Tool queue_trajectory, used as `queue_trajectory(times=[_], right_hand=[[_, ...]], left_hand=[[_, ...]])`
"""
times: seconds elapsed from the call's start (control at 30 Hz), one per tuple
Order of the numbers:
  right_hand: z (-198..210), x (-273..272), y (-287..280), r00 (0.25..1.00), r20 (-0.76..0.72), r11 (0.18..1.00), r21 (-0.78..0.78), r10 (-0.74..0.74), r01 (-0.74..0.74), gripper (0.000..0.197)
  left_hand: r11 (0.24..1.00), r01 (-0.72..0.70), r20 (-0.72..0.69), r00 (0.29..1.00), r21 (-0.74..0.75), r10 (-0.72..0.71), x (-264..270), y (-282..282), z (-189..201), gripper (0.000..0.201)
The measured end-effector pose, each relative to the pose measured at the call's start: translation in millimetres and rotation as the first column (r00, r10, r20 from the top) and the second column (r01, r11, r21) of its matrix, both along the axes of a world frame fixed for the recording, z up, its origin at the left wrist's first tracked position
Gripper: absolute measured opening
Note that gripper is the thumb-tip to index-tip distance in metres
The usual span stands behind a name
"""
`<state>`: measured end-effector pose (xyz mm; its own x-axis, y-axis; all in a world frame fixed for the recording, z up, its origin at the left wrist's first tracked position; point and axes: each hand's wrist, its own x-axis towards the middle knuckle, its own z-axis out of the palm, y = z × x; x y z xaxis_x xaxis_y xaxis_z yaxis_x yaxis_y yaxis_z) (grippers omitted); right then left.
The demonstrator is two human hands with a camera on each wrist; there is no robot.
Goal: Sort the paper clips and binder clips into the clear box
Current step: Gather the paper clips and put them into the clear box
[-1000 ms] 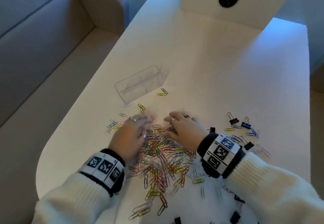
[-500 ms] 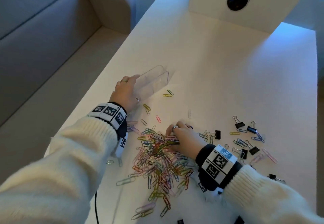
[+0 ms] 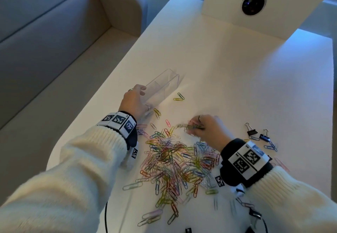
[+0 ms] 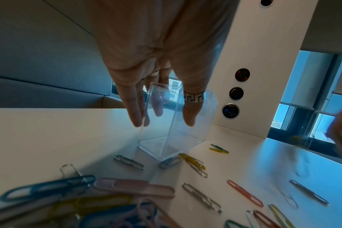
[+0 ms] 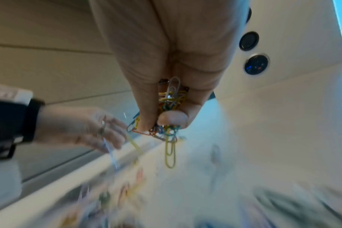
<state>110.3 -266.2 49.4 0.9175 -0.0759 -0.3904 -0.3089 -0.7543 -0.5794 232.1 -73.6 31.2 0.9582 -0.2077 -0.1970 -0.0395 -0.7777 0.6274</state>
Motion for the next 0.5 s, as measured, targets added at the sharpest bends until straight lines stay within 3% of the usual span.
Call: queue_trajectory(times=[0.13,0.27,0.37,0.5], right_hand=[[38.2,37.1,12.9,0.967,0.253,0.995,0.103,-0.02,-0.006,0.013],[60.4,87.9,42.7,0.877,0.477,0.993,0.054,0.066,-0.104,0.024],[55.6,114.9,62.0,0.844,0.427,0.945,-0.177,0.324,-0.274,0.025],[43.5,129.1,72.8,0.733,0.149,0.689,-0.503,0.663,-0.522,0.024]], left_hand=[[0.998,-0.026,0.009,1.0,-0.058,0.026,-3.5,1.8,-1.7,0.058],[0.993,-0.05,-0.009,0.999,-0.103,0.049,-5.2,4.4,-3.2,0.055],[0.993,-0.068,-0.013,0.998,-0.102,0.066,-5.9,7.1,-6.1,0.053],[0.992,-0.085,-0.018,0.996,-0.091,0.084,-6.9,8.0,-5.3,0.047]])
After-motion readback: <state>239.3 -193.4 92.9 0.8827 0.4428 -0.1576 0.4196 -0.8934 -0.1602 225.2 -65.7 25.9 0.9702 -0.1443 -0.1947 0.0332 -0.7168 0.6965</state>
